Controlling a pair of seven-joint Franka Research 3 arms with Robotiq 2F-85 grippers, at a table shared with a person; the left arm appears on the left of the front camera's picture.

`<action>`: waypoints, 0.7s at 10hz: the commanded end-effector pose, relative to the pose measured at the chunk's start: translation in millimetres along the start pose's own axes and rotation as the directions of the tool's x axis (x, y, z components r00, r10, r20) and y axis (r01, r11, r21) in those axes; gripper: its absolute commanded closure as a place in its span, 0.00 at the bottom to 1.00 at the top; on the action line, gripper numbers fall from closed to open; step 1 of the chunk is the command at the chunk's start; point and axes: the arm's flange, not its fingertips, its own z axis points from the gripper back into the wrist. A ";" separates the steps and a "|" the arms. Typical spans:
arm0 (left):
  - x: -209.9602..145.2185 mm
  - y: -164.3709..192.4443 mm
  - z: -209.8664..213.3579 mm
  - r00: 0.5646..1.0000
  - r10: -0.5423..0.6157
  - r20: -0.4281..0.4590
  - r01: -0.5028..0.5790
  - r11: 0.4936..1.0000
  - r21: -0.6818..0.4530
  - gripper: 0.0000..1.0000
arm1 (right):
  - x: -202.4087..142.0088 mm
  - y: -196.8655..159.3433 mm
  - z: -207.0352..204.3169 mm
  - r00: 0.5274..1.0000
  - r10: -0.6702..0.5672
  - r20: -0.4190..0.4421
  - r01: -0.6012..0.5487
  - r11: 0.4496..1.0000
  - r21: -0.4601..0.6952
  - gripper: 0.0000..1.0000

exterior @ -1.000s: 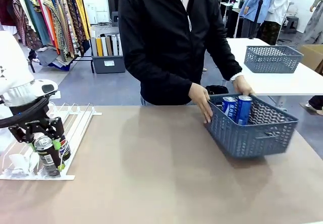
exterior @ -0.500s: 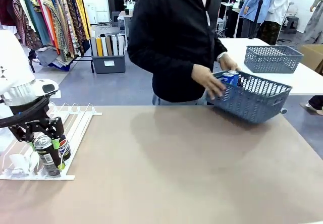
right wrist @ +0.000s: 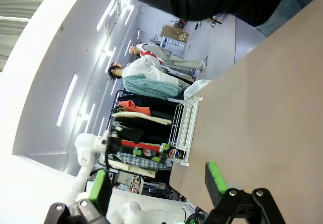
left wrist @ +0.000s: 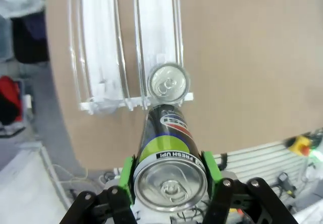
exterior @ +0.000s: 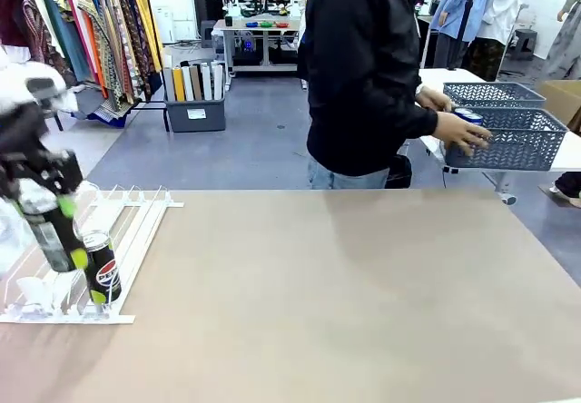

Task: Retrieve and store the cans from the dispenser.
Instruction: Pick up one can from the Automatic Can Dispenser and place it in the middle of the table.

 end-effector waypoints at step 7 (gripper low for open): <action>-24.4 68.0 84.3 0.965 0.159 0.210 -0.124 0.978 -0.169 1.00 | 1.6 4.4 0.0 1.000 0.006 -0.002 -0.006 1.000 0.006 0.00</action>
